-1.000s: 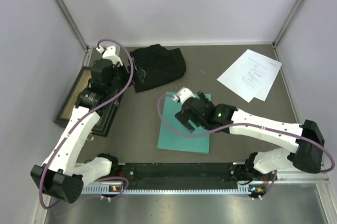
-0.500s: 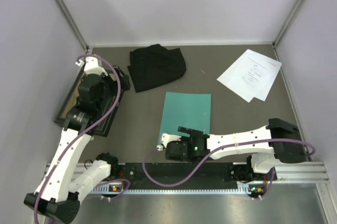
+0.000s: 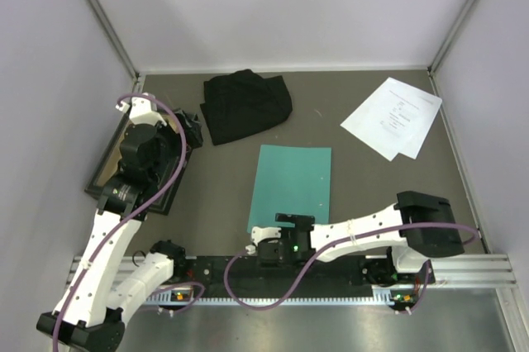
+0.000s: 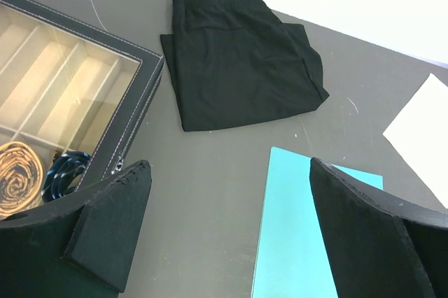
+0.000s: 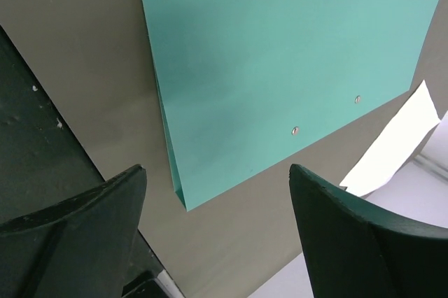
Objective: Put the files into the folder
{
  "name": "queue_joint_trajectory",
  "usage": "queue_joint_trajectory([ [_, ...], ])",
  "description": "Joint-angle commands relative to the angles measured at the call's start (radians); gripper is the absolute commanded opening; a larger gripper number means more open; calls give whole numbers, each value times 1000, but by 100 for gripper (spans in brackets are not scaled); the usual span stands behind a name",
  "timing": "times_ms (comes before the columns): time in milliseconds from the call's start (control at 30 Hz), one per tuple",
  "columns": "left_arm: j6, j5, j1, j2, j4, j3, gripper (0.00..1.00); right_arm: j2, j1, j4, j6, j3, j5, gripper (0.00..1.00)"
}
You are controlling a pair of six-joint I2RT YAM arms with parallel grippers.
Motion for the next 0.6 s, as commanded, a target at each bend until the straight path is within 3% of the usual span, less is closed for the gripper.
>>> queue_joint_trajectory([
  [0, -14, 5, 6, -12, 16, -6, 98, 44, 16, -18, 12, 1, 44, 81],
  [333, 0, -6, 4, -12, 14, 4, 98, 151, 13, -10, 6, 4, 188, 78],
  [567, 0, -6, 4, -11, 12, 2, 98, 211, -13, 27, 29, 10, 283, 50],
])
